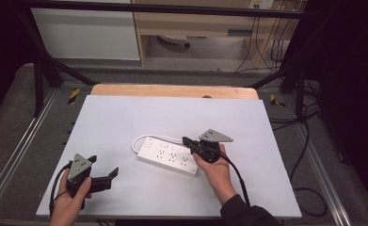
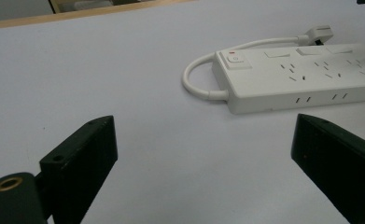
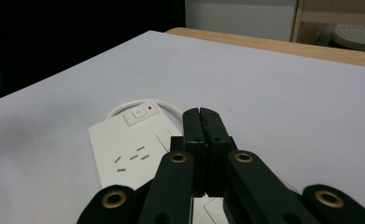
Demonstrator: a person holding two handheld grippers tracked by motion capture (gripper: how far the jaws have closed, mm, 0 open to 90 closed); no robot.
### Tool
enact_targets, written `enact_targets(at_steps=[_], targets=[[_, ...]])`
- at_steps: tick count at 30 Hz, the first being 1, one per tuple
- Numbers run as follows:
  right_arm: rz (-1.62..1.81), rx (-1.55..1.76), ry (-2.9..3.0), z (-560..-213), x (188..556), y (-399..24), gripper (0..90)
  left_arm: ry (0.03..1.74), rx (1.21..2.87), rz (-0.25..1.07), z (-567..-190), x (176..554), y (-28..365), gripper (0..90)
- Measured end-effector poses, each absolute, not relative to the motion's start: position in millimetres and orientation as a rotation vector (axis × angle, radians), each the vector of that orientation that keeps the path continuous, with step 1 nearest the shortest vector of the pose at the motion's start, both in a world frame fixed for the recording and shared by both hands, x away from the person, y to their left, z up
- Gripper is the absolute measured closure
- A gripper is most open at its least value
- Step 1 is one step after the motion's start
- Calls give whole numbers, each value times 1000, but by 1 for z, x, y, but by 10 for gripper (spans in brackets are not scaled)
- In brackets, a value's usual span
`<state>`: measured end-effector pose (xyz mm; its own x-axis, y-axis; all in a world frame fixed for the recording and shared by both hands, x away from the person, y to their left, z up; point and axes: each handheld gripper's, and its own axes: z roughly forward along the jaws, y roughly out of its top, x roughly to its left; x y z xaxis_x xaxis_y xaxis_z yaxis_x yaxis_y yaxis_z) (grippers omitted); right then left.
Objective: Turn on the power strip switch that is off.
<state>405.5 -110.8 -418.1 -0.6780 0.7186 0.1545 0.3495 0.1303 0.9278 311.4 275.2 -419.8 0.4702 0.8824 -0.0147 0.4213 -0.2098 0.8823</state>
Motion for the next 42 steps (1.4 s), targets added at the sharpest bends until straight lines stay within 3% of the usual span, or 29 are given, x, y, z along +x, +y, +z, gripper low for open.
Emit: enact_targets(at_steps=[42], targets=[[1443,989,2234,-436,417,-72,900,1100,1827,643,-420,311,276,71]])
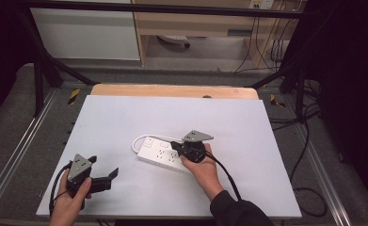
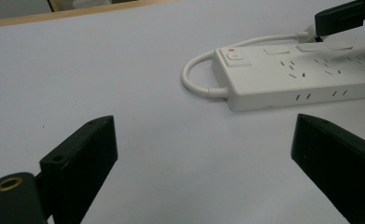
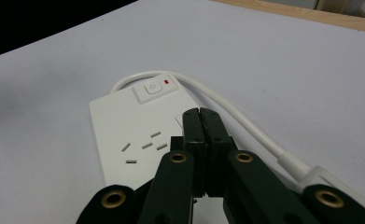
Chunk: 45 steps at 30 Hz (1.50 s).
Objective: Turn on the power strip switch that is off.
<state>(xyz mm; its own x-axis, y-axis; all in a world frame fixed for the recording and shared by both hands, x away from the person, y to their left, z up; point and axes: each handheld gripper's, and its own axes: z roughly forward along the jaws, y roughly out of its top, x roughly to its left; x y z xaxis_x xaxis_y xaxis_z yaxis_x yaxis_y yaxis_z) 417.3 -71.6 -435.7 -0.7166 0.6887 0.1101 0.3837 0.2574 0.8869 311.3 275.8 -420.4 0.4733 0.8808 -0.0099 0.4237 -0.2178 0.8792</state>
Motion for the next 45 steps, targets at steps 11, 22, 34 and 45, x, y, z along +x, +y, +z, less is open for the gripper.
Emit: enact_targets(at_steps=[11,22,34,45], targets=[[1401,1000,2259,-441,419,-68,900,1100,1829,644,-420,311,276,71],[1356,1044,2268,-446,428,-71,900,1097,1832,646,-420,311,276,70],[1343,1041,2279,-446,430,-69,900,1096,1834,648,-420,311,276,71],[1331,1038,2286,-446,430,-66,900,1095,1835,649,-420,311,276,71]])
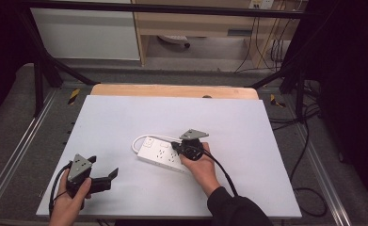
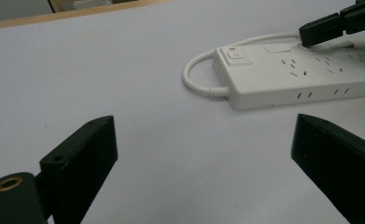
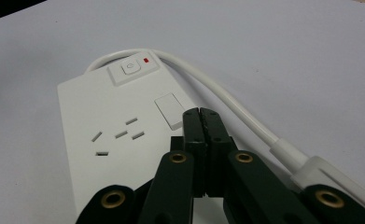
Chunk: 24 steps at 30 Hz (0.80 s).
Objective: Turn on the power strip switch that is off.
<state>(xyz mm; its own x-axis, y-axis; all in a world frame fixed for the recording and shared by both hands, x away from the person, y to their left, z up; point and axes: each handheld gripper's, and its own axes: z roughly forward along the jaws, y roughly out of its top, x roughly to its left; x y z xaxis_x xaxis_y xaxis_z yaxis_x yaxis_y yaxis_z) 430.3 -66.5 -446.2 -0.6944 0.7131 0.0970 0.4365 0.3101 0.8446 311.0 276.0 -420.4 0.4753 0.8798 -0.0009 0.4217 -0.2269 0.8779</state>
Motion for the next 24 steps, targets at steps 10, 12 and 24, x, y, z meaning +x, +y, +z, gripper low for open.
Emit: enact_targets(at_steps=[10,12,24], targets=[[1326,1034,2288,-446,430,-66,900,1095,1833,648,-421,311,276,71],[1324,1031,2287,-446,430,-66,900,1096,1833,648,-421,311,276,71],[1327,1027,2285,-447,430,-66,900,1095,1839,651,-421,311,276,71]])
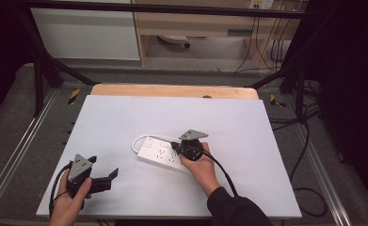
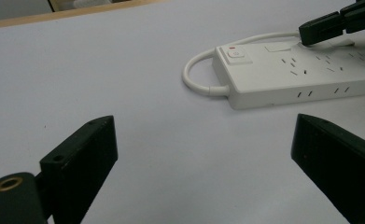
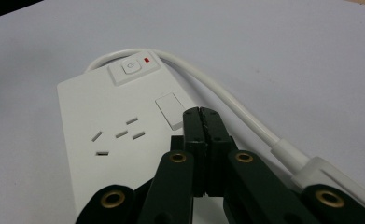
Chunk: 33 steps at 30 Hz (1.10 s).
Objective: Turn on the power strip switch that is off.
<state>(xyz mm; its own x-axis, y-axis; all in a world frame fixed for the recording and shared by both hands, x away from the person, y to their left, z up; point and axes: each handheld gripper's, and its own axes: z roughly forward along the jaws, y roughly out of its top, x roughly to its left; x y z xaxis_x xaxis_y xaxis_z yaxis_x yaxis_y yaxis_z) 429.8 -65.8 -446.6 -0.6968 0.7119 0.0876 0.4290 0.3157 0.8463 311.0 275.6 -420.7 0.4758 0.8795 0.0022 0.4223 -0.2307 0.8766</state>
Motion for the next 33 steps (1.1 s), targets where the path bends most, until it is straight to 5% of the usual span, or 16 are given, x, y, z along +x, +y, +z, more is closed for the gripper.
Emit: enact_targets(at_steps=[33], targets=[[1299,1003,2304,-447,429,-62,900,1095,1843,649,-421,311,275,71]])
